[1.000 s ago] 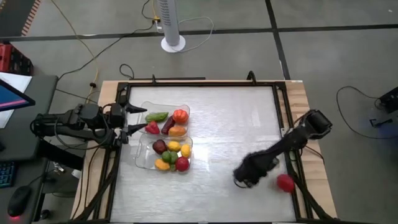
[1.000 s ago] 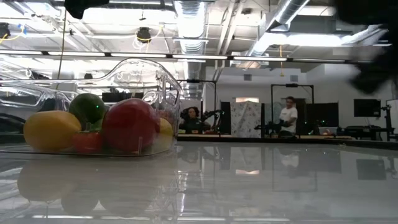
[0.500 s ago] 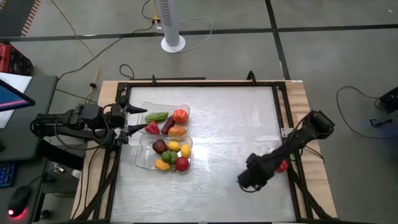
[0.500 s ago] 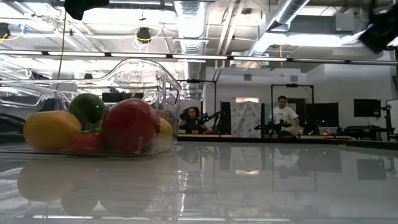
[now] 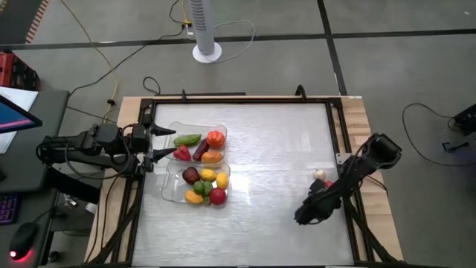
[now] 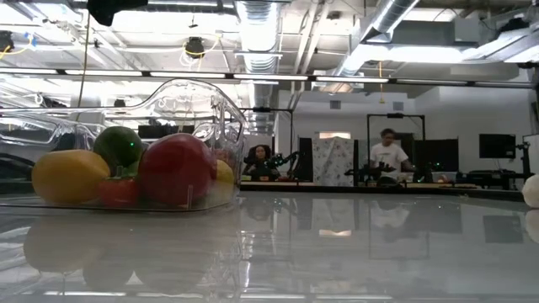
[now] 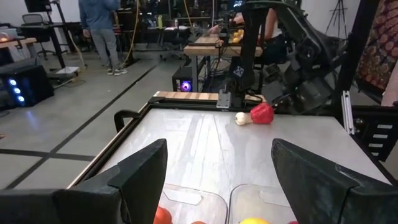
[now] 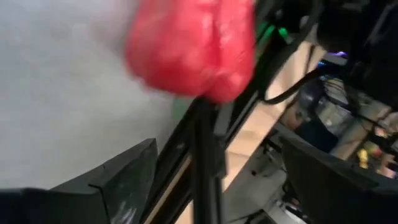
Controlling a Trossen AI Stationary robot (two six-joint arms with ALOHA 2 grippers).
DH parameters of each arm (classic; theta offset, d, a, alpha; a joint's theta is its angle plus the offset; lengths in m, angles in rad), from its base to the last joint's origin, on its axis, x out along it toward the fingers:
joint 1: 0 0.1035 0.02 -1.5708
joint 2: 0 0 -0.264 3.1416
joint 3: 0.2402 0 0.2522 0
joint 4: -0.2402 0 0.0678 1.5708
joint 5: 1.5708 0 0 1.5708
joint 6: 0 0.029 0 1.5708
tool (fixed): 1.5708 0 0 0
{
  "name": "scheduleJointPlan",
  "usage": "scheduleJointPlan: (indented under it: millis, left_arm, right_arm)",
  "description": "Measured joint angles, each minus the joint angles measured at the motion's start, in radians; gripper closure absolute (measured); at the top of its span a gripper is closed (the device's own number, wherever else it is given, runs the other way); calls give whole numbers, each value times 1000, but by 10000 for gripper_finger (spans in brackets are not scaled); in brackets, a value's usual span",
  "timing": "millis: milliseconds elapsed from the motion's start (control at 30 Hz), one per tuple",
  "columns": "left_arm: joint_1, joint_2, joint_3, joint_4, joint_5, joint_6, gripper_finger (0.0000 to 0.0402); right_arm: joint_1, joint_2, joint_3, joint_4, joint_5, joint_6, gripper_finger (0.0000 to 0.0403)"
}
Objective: Sort produce into baskets
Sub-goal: Put the red bell pepper into the top transparent bin
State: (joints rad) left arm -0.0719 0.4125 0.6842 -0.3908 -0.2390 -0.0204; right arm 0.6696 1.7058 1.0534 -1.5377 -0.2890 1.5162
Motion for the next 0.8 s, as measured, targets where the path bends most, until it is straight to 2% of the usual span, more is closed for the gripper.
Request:
scheduleJointPlan:
  millis: [233, 467, 700, 800]
  left_arm:
    - [0, 0, 0, -3, 0, 8, 127]
    - [0, 0, 0, -6, 2, 4, 127]
    - [0, 0, 0, -6, 2, 2, 127]
    - [0, 0, 0, -6, 2, 2, 127]
  right_arm:
    - [-46, 0, -58, 80, 3, -66, 31]
    - [-62, 0, -143, 215, 9, -66, 37]
    - [-82, 0, -171, 221, 124, -85, 37]
    - [-100, 0, -170, 216, 115, -106, 37]
